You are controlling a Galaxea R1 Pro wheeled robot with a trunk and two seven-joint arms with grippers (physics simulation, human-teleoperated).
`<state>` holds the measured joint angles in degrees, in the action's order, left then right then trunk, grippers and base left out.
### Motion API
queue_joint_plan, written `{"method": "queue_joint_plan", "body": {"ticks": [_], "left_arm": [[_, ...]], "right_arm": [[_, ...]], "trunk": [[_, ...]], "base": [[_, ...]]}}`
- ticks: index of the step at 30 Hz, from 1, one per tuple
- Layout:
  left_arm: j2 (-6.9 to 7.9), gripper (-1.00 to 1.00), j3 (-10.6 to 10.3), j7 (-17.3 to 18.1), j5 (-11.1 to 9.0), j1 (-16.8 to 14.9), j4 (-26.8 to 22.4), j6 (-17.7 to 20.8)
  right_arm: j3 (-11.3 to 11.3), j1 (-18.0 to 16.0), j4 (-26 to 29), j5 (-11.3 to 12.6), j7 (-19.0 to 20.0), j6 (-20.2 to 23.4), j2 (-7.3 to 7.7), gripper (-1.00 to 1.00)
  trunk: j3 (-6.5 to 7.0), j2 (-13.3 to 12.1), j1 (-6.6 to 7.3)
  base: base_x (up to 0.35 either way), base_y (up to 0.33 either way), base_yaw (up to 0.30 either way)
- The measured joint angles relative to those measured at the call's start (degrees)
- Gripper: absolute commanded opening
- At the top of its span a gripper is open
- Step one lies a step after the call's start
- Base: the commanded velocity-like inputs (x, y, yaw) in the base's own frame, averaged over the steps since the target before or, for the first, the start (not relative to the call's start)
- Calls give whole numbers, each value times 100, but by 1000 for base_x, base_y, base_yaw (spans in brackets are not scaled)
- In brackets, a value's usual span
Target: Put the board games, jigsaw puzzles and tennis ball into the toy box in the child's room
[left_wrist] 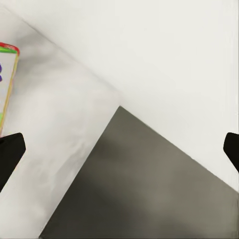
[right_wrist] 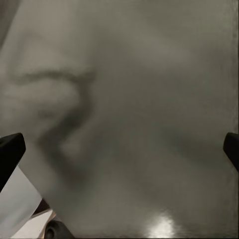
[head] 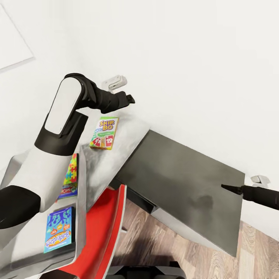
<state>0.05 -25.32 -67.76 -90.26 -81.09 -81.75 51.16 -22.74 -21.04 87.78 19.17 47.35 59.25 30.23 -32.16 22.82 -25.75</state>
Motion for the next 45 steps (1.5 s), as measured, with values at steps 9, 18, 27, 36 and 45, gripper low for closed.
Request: {"method": "queue_joint_plan", "body": {"ticks": [9, 18, 27, 36, 45], "left_arm": [[3, 100, -1, 10, -2, 3, -1, 3], [-7, 100, 21, 25, -9, 3, -5, 1], [32, 100, 59, 22, -14, 24, -20, 6], [200, 100, 80, 21, -7, 193, 0, -2], [629, 100, 78, 32, 4, 253, 364, -53]], "right_arm": [[2, 0, 27, -1, 0, 3, -1, 100], [3, 37, 43, -5, 0, 3, -1, 100], [3, 63, 56, -10, 1, 3, 0, 100], [3, 68, 61, -3, 1, 3, 0, 100], [11, 74, 61, 3, 1, 3, -6, 100]], "trunk": [[0, 0, 0], [0, 0, 1], [0, 0, 1], [0, 0, 0], [0, 0, 0]], "base": [[2, 0, -196], [17, -3, -48], [159, -61, -10], [60, -21, -2], [14, -5, 0]]}}
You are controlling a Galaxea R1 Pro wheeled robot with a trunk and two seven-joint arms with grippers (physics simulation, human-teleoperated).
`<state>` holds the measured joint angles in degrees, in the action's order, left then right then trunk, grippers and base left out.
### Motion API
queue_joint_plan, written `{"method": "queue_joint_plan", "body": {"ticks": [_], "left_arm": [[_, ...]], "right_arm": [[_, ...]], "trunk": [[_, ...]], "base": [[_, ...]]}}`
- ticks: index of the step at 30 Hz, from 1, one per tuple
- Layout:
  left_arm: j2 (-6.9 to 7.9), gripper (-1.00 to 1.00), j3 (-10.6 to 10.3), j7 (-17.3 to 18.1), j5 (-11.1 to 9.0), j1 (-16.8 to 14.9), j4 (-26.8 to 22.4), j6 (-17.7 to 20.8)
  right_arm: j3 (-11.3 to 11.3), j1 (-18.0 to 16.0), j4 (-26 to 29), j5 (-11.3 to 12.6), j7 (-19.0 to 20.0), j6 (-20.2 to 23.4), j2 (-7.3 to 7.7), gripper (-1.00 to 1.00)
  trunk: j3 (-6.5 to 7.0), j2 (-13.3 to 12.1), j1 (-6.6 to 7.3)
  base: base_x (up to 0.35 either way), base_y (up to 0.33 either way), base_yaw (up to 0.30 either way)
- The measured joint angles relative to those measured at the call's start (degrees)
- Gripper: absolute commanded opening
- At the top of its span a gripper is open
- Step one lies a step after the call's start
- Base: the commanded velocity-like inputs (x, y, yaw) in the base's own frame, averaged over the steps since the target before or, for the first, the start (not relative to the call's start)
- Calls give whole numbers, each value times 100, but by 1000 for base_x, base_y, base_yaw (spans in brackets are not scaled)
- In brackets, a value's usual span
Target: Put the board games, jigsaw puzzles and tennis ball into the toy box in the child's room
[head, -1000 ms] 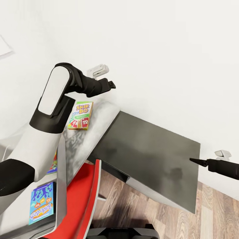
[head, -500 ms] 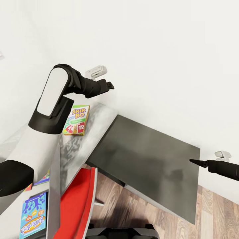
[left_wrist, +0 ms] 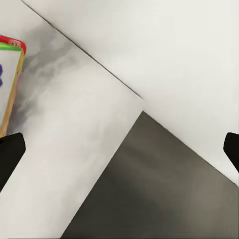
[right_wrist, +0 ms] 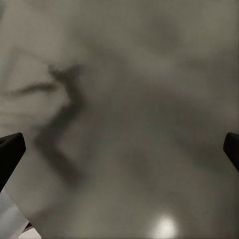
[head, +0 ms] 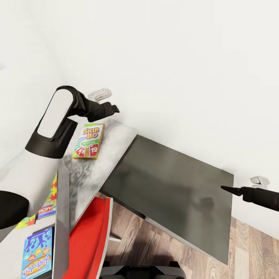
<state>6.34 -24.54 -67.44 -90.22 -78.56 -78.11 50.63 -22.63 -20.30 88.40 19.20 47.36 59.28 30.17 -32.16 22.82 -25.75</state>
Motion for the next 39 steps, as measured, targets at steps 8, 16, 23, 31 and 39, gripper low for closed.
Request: {"method": "queue_joint_plan", "body": {"ticks": [8, 16, 23, 31, 39], "left_arm": [[623, 100, 27, 91, 5, -85, 911, -225], [1579, 100, 33, 935, 375, -517, 2083, -244], [1786, 100, 49, 1537, 1032, -619, 2530, -237], [1825, 100, 62, 2354, 1634, -731, 3121, -273], [1781, 100, 57, 2778, 1927, -777, 3731, -323]], "right_arm": [[11, 28, -10, -5, 2, -14, -71, 100], [20, 209, -39, -21, 13, -213, -151, 100], [28, 240, -40, -33, 13, -310, -209, 100], [33, 255, -8, -40, 15, -342, -255, 100], [35, 259, 67, -42, 11, -340, -270, 100]], "trunk": [[0, 0, 0], [0, 0, 0], [0, 0, 0], [0, 0, 0], [0, 0, 0]], "base": [[3, -1, 0], [0, 0, 0], [0, 0, 0], [0, 0, 0], [0, 0, 0]]}}
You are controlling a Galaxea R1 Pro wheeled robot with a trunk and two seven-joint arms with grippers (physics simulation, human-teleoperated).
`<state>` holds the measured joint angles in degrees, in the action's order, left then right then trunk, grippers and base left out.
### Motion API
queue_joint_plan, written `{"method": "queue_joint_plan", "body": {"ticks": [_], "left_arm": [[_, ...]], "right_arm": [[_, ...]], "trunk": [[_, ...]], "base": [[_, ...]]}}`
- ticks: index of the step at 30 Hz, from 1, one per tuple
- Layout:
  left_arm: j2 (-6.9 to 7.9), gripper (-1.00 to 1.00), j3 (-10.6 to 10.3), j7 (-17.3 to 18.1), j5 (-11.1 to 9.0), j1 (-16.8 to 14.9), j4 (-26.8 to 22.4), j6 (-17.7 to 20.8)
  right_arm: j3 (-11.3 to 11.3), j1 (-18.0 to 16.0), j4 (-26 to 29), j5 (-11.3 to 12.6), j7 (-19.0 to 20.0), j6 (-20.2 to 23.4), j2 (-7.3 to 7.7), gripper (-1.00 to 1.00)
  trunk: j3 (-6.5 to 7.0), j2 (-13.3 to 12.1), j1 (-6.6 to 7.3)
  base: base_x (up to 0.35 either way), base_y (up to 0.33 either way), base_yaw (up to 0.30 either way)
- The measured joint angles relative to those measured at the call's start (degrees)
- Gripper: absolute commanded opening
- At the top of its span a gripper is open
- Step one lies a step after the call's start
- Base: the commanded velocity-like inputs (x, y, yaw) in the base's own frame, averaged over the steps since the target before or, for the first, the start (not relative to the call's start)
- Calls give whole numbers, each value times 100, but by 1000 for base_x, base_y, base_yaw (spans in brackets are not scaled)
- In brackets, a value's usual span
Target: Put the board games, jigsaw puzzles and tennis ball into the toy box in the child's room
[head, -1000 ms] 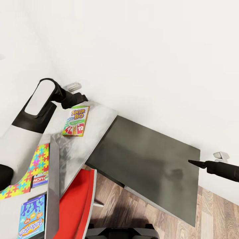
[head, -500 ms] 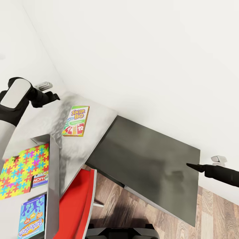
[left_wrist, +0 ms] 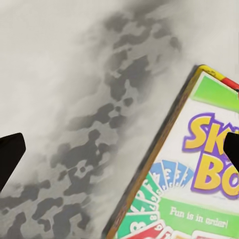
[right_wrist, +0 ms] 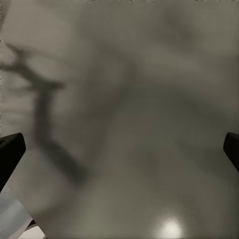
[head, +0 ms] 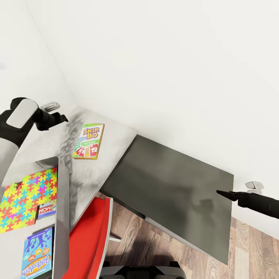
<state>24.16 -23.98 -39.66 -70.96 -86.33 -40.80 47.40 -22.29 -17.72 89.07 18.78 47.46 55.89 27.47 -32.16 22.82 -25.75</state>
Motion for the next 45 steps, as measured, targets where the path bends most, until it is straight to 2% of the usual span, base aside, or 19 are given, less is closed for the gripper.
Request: {"method": "queue_joint_plan", "body": {"ticks": [7, 11, 15, 18, 21, 22, 26, 33, 45], "left_arm": [[-43, 100, -12, 353, 108, -7, 534, -75], [-72, 100, -14, 456, 124, -8, 682, -102], [-118, 100, -21, 607, 170, -4, 901, -276], [-150, 100, -24, 748, 252, 4, 1065, -475], [-207, 100, -28, 1055, 422, 17, 1314, -767], [-207, 100, -27, 1059, 425, 17, 1316, -770], [-293, 100, -27, 1442, 644, 27, 1597, -1001], [-376, 100, -24, 1647, 765, 31, 1754, -1116], [-413, 100, 2, 1792, 784, 41, 1823, -1198]], "right_arm": [[-5, 1, 52, 0, -2, 28, 1, 100], [-6, 1, 63, -1, -3, 34, 4, 100], [-7, 1, 94, -1, -3, 41, 17, 100], [-8, 1, 117, 3, -3, 47, 27, 100], [-8, 1, 139, 6, -2, 56, 37, 100], [-8, 1, 139, 5, -2, 56, 37, 100], [-11, 1, 152, 7, 0, 62, 46, 100], [-20, 1, 159, 8, 0, 65, 59, 100], [-25, 1, 161, 9, 4, 70, 64, 100]], "trunk": [[0, 0, 0], [0, 0, 0], [0, 0, 0], [0, 0, 0], [0, 0, 0], [0, 0, 0], [0, 0, 0], [0, 0, 0], [0, 1, 0]], "base": [[0, 0, 0], [0, 0, 0], [0, 0, 0], [0, 0, 0], [0, 0, 0], [0, 0, 0], [0, 0, 0], [0, 0, 0], [0, 0, -2]]}}
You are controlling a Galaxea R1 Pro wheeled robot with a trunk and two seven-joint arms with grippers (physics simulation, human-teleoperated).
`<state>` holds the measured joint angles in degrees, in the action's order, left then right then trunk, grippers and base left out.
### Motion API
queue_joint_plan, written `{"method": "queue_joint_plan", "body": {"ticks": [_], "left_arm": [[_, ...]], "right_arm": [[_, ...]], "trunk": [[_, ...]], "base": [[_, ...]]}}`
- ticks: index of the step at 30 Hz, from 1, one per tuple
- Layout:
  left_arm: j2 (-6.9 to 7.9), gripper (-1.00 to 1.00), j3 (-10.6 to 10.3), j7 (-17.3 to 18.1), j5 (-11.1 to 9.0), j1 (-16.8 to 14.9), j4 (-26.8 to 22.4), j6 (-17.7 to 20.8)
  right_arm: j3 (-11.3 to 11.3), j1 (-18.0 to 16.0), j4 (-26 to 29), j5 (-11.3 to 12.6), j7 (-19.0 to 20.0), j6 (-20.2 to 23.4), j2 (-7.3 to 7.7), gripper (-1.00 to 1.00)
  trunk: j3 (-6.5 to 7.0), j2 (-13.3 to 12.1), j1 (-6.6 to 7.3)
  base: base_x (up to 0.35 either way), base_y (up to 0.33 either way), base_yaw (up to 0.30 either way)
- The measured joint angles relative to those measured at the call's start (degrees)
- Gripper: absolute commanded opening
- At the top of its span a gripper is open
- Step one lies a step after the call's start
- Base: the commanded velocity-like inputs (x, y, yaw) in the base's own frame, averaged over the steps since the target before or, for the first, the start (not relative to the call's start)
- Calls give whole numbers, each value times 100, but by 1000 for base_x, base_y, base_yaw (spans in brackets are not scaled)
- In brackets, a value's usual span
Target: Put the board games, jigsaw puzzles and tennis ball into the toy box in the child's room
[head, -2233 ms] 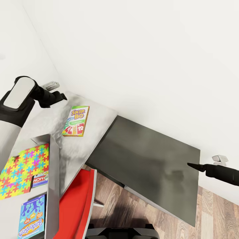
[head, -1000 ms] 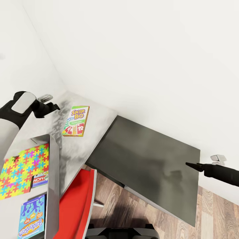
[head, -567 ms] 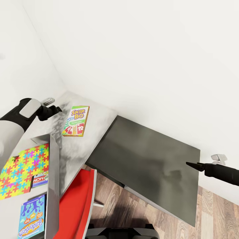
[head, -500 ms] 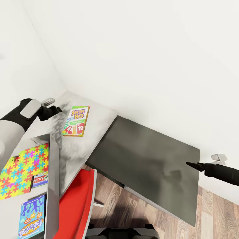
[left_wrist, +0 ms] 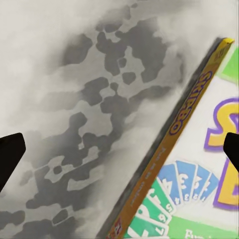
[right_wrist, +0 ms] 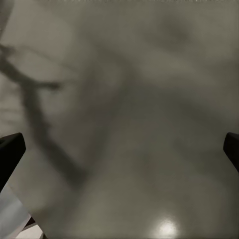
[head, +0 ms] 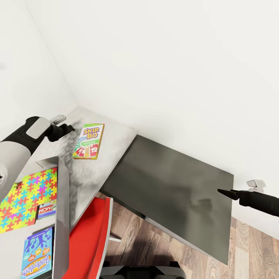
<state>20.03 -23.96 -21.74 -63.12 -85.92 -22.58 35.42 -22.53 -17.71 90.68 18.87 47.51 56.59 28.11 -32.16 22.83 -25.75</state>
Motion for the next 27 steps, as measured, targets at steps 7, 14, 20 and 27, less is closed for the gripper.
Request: {"method": "queue_joint_plan", "body": {"ticks": [7, 14, 20, 27], "left_arm": [[-8, 100, 12, 213, -31, 22, 50, -53], [-26, 100, 31, 282, -53, 34, 76, -63], [-47, 100, 45, 320, -128, 67, 85, -66], [-48, 100, 49, 339, -331, 130, 88, -72]], "right_arm": [[-8, 1, 0, 2, -1, 4, 6, 100], [-10, 2, 1, 2, 0, 4, 9, 100], [-10, 1, 0, 3, 0, 5, 9, 100], [-9, 0, 0, 6, 1, 5, 9, 100]], "trunk": [[0, 0, 0], [0, 0, 0], [0, 0, 0], [0, 0, 0]], "base": [[0, 0, -110], [0, 0, -225], [0, 0, -158], [0, 0, -53]]}}
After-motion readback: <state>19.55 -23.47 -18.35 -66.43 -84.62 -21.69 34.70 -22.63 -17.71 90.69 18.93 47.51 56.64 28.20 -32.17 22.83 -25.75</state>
